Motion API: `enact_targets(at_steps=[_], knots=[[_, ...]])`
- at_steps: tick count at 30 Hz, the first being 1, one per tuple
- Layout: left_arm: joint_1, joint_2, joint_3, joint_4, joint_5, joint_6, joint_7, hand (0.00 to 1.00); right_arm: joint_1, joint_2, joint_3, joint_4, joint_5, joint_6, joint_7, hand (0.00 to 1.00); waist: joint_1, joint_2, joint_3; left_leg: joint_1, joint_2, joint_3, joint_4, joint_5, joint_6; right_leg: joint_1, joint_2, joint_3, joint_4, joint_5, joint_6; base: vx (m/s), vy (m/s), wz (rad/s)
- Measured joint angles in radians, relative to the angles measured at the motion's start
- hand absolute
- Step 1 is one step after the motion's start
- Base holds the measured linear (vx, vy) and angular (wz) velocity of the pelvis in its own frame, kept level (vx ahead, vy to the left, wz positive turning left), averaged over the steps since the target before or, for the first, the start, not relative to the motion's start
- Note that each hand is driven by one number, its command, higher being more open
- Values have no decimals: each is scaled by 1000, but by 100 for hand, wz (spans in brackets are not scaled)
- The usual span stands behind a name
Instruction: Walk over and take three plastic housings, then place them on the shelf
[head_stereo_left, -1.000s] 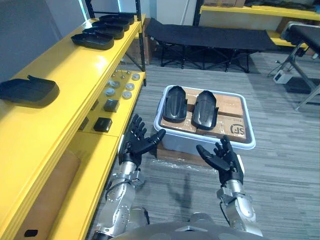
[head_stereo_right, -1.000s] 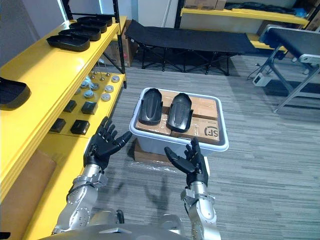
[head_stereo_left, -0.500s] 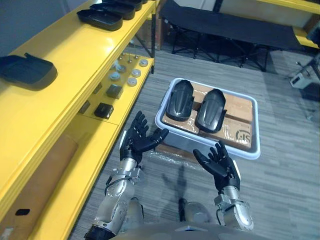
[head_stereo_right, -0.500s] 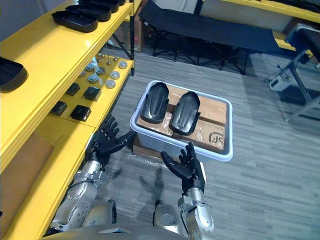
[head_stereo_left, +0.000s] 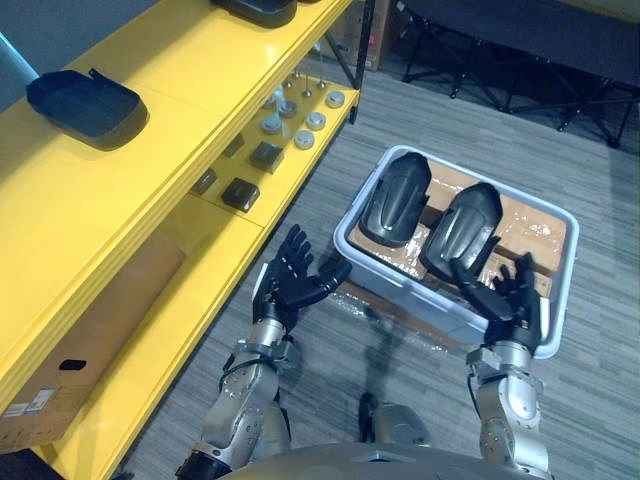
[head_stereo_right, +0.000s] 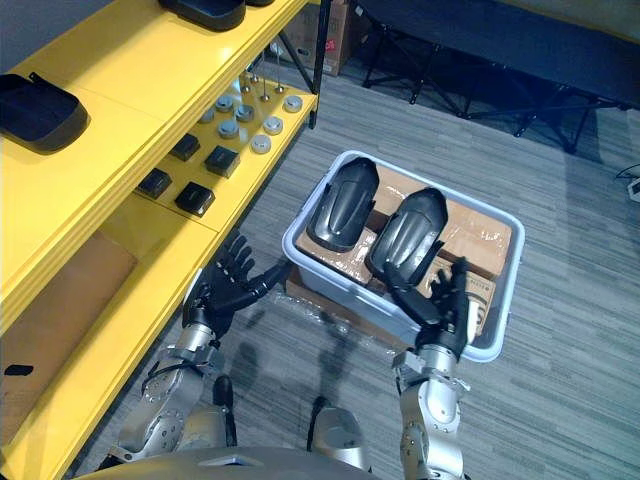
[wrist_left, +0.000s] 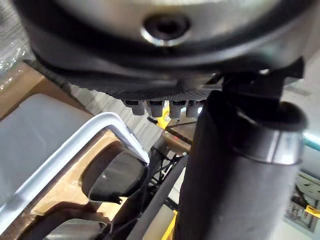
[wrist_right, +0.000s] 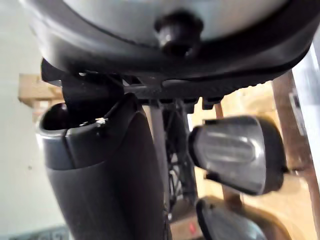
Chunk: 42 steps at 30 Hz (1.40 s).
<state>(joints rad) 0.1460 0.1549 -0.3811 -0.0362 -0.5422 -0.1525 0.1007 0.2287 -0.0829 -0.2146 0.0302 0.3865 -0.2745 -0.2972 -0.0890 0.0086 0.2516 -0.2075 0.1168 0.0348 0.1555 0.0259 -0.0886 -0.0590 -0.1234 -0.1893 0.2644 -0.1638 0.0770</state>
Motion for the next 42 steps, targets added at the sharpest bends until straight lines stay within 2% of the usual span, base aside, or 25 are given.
enact_targets(at_steps=[2, 4, 6, 8, 10, 12, 13, 15, 20, 25, 29, 34, 35, 38, 42], knots=[[-51, 0, 3, 0, 1, 0, 6, 100, -104, -18, -110, 0, -30, 1, -83, 100, -1, 15, 54, -46, -4, 38, -7, -10, 7, -40, -16, -1, 5, 4, 8, -185, 107, 32], [-89, 5, 6, 0, 1, 1, 18, 100, -211, -91, -181, 10, -29, 5, -148, 100, 1, 25, 99, -69, -6, 93, -29, -1, 13, -78, -46, -1, -2, 16, 19, -195, 112, 27], [-110, 7, 5, 2, 0, 3, 30, 100, -370, -229, -241, 49, -29, 18, -204, 100, 2, 62, 155, -100, -2, 131, -34, 64, 36, -110, -48, 6, 4, 25, 31, -124, 116, 2], [-111, 16, 2, 2, 0, 3, 30, 100, -471, -298, -254, 102, -30, 31, -233, 100, 5, 62, 163, -100, -20, 154, -76, 92, 50, -141, -63, 26, 0, 38, 45, -57, 98, -9], [-125, 18, 1, 17, 0, 2, 29, 100, -560, -366, -250, 184, -31, 56, -233, 100, 5, 64, 180, -107, -33, 161, -88, 114, 59, -154, -74, 36, -2, 47, 55, -3, 83, -3], [-158, 18, -7, 71, 0, 0, 30, 100, -688, -465, -214, 358, -28, 129, -193, 100, 10, 67, 180, -149, -39, 171, -68, 118, 72, -191, -81, 57, -4, 60, 61, 0, 70, -4], [-165, 18, -8, 84, -1, 0, 30, 100, -713, -485, -202, 397, -27, 143, -182, 100, 13, 69, 181, -157, -40, 173, -61, 117, 73, -197, -82, 60, -5, 61, 62, 14, 56, -4], [-204, 9, -20, 126, -2, -3, 34, 100, -783, -555, -164, 511, -26, 185, -147, 100, 21, 93, 206, -178, -39, 171, -33, 109, 81, -206, -83, 63, -2, 66, 65, 15, 36, -1], [-228, -16, -56, 161, -5, -35, 41, 100, -898, -637, -126, 687, -25, 248, -146, 100, 35, 143, 235, -230, -35, 166, 18, 94, 83, -254, -85, 76, 33, 66, 65, -3, 4, -2], [-220, -22, -116, 205, -6, -46, 48, 100, -917, -659, -126, 755, -21, 293, -191, 100, 36, 150, 237, -259, -33, 172, 42, 89, 81, -289, -87, 90, 50, 66, 66, -13, 4, -6], [-221, -38, -126, 211, -8, -60, 56, 100, -944, -725, -123, 764, -26, 336, -190, 100, 42, 172, 246, -267, -32, 191, 48, 89, 81, -316, -90, 116, 67, 68, 70, -37, 13, -13], [-222, -40, -125, 237, -44, -88, 72, 100, -974, -749, -48, 835, -71, 400, -101, 100, 38, 181, 246, -266, -32, 211, 35, 93, 84, -339, -90, 138, 69, 72, 77, -20, -5, -13], [-225, -41, -124, 241, -44, -88, 73, 100, -977, -754, -28, 843, -114, 402, -86, 0, 38, 182, 246, -266, -35, 213, 27, 101, 90, -343, -91, 139, 69, 74, 79, 0, 0, 0], [-225, -45, -126, 243, -44, -88, 72, 100, -1018, -813, 30, 916, -185, 443, -23, 0, 52, 184, 245, -262, -41, 212, 9, 111, 92, -343, -95, 136, 68, 77, 82, 17, -7, 3], [-226, -47, -115, 264, -44, -89, 72, 100, -1062, -881, 73, 1007, -227, 484, -12, 0, 66, 190, 242, -260, -53, 194, -26, 134, 88, -346, -101, 116, 68, 77, 82, 22, -14, 15]])
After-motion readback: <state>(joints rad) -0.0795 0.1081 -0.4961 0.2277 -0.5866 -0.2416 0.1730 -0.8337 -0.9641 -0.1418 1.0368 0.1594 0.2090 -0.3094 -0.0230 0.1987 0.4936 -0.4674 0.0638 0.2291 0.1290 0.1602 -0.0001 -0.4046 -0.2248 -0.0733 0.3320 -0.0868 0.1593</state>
